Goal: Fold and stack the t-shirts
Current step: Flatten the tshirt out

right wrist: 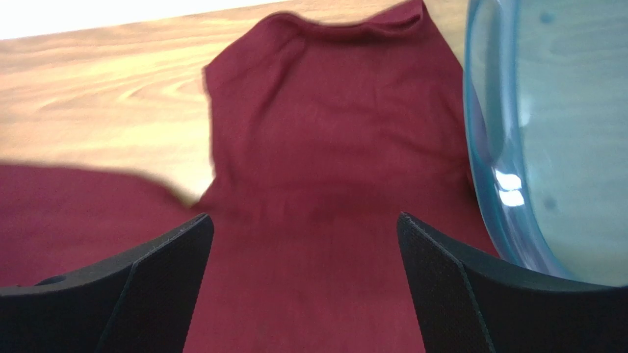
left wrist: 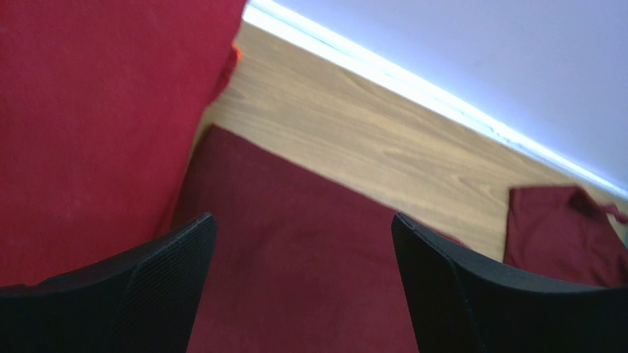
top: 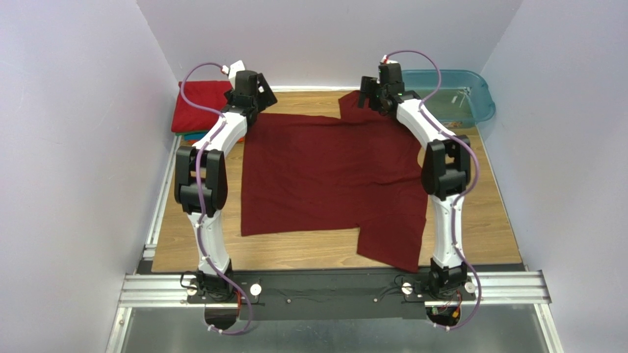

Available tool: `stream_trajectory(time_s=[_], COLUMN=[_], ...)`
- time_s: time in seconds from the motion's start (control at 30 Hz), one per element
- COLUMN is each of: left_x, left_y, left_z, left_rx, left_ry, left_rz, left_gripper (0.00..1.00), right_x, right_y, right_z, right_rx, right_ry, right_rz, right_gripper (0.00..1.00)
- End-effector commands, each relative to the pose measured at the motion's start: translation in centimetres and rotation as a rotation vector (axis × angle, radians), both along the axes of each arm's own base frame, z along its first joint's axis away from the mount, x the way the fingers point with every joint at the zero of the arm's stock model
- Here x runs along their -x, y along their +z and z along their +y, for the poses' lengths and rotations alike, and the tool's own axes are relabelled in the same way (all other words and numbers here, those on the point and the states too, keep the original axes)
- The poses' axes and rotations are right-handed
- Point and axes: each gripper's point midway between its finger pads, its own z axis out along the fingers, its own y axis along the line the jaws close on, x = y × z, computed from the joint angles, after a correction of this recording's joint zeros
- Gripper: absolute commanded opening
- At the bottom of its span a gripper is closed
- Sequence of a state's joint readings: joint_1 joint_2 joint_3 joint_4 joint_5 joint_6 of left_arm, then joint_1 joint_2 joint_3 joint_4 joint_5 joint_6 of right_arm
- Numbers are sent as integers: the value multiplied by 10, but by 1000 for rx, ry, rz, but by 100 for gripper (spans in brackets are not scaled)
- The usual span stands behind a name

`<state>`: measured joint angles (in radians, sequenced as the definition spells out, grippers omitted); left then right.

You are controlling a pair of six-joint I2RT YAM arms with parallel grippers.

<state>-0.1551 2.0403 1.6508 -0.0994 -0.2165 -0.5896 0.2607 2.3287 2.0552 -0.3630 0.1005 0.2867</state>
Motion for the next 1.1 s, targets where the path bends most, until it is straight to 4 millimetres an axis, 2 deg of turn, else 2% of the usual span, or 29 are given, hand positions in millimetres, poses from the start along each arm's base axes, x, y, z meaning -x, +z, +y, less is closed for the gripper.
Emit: stream_trajectory(time_s=[0.0,0.03,0.13,0.17,0.23,0.27,0.3,0.37,0.4,0.43,0.47,0.5,0.53,0.57,0.6,0.63,0.7,0.73,0.77,0.83,0.93,0.97,1.0,1.07], left_x=[17,26,45,51,63,76,84,110,117,134,142,151,166,175,184,192,213,224,229,243,251,255,257,261], left_y=[29,26,23,22,19,16,14,3,3,-17,-6,-10,-25,-19,-23,-26,-42,-56,-55,-68,-65,-67,-67,-74], left_z=[-25,-31,-40,-42,-46,-46,-47,-42,-48,-49,-51,-53,-55,-55,-61,-63,-64,-63,-62,-56,-52,-51,-50,-49], left_rx=[20,22,35,39,37,36,50,53,79,85,101,101,101,109,118,124,131,129,143,147,161,162,162,157], left_ry=[-89,-107,-139,-145,-156,-159,-151,-145,-162,-177,-195,-207,-211,-213,-230,-234,-244,-249,-241,-218,-203,-202,-200,-200], left_rz=[-60,-49,-36,-33,-24,-13,-7,9,-4,37,4,14,47,33,42,49,83,116,114,139,122,124,123,141], left_gripper=[96,97,97,97,98,98,98,98,98,98,98,98,98,98,98,98,98,98,98,98,98,98,98,98], right_x=[30,44,75,84,96,114,121,139,157,164,172,191,199,208,222,229,241,254,259,269,274,283,288,306], right_y=[37,26,13,6,4,-16,-3,-5,-2,1,7,-8,11,9,-3,-5,-4,-15,-9,-15,-6,-14,-12,-26], right_z=[6,4,0,-6,-14,-21,-25,-26,-32,-32,-32,-37,-39,-40,-45,-47,-45,-45,-43,-47,-63,-66,-62,-48], right_rx=[-45,-43,-54,-42,-32,-17,-17,-25,-28,-37,-58,-54,-76,-87,-82,-84,-102,-110,-136,-138,-140,-145,-196,-267], right_ry=[57,58,55,35,0,-21,-30,-33,-46,-50,-61,-71,-73,-82,-89,-96,-67,-59,-55,-70,-175,-198,-211,-160], right_rz=[-10,28,83,99,101,151,123,133,133,124,113,150,105,112,140,145,148,180,164,175,124,141,142,214], right_gripper=[100,100,100,100,100,100,100,100,100,100,100,100,100,100,100,100,100,100,100,100,100,100,100,100])
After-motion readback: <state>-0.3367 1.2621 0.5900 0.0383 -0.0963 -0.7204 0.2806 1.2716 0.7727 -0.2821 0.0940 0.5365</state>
